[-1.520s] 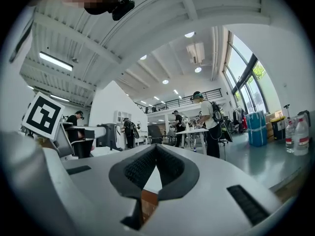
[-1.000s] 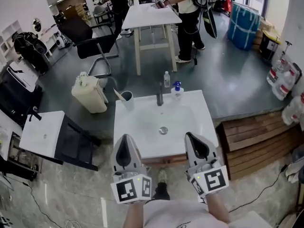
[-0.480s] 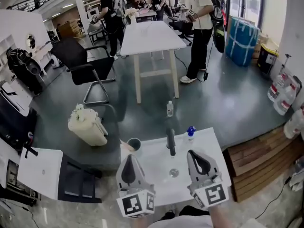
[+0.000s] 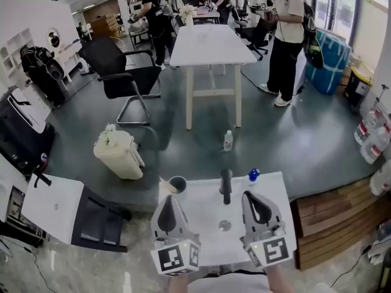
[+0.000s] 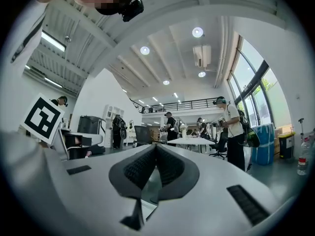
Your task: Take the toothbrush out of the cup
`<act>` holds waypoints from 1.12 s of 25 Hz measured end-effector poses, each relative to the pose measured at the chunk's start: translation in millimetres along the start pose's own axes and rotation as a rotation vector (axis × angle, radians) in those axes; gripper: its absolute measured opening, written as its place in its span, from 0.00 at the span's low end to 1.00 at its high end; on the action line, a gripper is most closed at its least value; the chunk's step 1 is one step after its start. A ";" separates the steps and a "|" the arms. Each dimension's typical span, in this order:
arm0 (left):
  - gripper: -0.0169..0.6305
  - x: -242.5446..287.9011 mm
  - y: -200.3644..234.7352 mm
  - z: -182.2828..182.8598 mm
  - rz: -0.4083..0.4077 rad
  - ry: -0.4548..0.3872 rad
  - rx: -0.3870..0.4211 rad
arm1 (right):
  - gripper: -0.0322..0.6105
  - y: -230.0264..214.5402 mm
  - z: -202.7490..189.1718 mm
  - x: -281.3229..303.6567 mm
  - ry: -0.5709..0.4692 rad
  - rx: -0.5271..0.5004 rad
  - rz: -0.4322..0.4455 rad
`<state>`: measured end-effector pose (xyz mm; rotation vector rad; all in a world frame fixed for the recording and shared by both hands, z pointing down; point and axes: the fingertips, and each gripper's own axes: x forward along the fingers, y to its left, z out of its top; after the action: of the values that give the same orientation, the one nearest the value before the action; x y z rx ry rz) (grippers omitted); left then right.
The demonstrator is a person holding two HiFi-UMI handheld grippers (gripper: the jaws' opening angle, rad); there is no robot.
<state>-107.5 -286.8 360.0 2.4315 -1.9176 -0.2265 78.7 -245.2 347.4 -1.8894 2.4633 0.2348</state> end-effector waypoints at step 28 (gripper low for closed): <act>0.43 66.0 49.1 -49.5 0.143 0.194 -0.068 | 0.07 -11.2 -7.4 2.1 0.013 0.029 0.033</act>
<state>-133.1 -365.5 408.7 2.1733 -1.9527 -0.0473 89.4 -251.1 353.3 -1.8458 2.4941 0.1882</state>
